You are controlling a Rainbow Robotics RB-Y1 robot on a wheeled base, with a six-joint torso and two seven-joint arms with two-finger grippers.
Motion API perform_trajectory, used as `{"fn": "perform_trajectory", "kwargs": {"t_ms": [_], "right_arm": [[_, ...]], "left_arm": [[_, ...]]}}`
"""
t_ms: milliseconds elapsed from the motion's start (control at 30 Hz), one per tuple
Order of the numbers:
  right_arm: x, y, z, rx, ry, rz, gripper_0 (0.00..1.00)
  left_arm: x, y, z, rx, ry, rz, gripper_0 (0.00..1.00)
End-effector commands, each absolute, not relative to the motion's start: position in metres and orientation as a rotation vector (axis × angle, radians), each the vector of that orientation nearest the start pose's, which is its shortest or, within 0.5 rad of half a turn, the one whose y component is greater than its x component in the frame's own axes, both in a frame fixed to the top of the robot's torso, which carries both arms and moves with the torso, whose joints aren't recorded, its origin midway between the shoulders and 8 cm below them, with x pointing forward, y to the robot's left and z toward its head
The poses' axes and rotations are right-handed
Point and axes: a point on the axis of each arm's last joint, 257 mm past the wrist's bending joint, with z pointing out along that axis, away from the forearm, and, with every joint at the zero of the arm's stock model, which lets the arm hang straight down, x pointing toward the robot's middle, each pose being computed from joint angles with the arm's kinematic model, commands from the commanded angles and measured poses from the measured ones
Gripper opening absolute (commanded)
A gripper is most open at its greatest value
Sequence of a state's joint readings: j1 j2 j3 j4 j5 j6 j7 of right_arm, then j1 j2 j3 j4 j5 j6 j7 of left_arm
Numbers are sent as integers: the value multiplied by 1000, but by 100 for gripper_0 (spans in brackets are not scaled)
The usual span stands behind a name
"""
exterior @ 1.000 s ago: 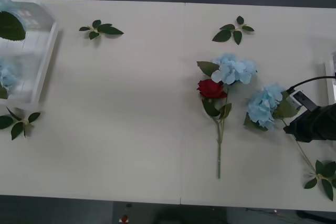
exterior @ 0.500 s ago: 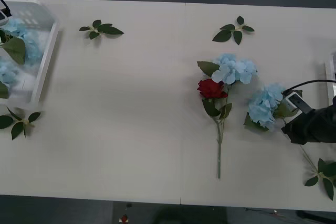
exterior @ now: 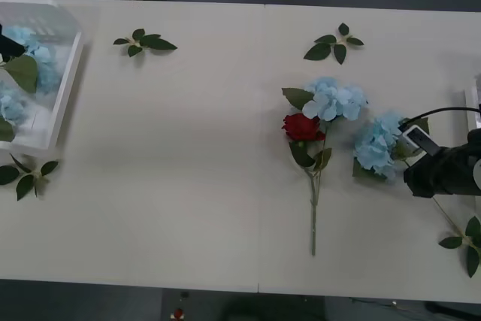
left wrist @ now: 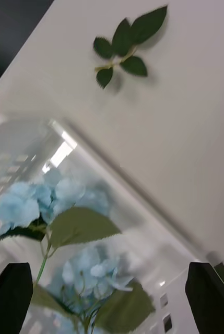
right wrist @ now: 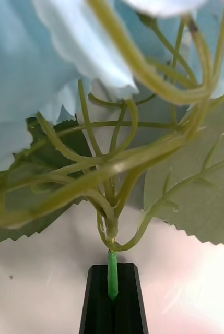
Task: Put the red flowers into the right box and the blue flowers into the left box
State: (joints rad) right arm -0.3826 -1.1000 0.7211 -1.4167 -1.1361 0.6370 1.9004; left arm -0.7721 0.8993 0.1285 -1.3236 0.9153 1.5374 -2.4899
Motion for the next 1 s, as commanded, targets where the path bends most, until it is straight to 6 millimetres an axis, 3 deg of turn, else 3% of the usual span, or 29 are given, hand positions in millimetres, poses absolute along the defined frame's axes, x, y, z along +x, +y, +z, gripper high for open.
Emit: {"fn": "perform_trajectory", "kwargs": {"t_ms": [33,267,500,600,633,667,800,1000], "right_arm": [[469,-364,-353,-801,2424,-19,0],[465,-330,-290,-786,2294,131,0],[452,-282,-226,-770,2085,383,0],[453,-259,-198,-824,1965,439,0],[453,-255,-192,-830,1945,453,0],[451,-248,-185,-840,1913,474,0],[446,-207,-157,-902,1756,562,0],[444,-163,-130,-897,1568,651,0]], "left_arm": [[571,333,-88,1052,2085,30,85],[550,246,-133,990,1933,-192,85],[515,173,-152,973,1821,-408,85],[498,140,-154,1021,1721,-502,86],[495,134,-154,1030,1697,-520,97],[490,123,-153,1053,1662,-543,100],[468,72,-142,1114,1532,-669,100],[438,21,-127,1148,1431,-836,100]]}}
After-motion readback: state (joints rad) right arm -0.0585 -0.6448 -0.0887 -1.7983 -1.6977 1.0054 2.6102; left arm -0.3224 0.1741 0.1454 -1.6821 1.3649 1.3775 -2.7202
